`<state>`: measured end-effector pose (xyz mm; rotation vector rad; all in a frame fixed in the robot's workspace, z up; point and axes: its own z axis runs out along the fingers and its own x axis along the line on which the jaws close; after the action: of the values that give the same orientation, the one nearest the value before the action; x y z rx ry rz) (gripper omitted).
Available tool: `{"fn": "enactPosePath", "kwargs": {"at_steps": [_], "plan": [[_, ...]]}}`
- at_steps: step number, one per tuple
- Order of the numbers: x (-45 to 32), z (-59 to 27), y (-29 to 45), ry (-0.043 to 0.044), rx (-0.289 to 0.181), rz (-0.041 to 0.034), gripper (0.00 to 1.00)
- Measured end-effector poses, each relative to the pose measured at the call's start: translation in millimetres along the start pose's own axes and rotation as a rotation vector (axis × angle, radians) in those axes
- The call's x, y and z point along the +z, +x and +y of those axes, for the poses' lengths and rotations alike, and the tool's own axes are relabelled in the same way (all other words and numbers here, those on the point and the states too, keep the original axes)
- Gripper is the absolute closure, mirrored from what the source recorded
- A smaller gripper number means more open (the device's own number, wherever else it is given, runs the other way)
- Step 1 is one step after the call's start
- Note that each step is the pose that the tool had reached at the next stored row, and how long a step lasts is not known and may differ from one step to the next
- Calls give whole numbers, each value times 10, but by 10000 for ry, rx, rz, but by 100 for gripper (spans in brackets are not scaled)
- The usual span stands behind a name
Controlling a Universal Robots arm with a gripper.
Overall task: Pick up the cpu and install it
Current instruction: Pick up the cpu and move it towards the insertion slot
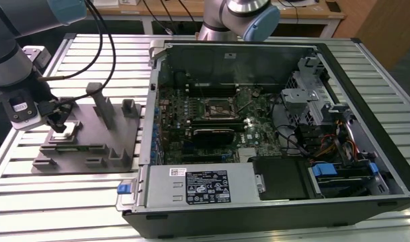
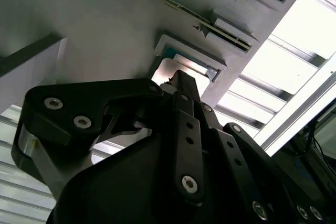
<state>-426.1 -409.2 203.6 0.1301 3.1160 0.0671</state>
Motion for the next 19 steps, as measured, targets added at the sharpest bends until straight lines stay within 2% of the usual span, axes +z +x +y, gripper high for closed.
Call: {"fn": "enactPosePath", "kwargs": {"at_steps": [4,6,7,8,9,12,13,15,17,18,19], "plan": [[1,0,0,-1,0,0,89],[1,0,0,-1,0,0,77],[1,0,0,-1,-1,-1,77],[1,0,0,-1,0,0,71],[1,0,0,-1,0,0,71],[2,0,0,-1,-1,0,53],[2,0,1,-1,0,0,53],[2,0,1,-1,0,0,42],[2,0,1,-1,0,0,42],[3,0,1,0,0,1,35],[9,0,1,-2,2,-2,35]]}}
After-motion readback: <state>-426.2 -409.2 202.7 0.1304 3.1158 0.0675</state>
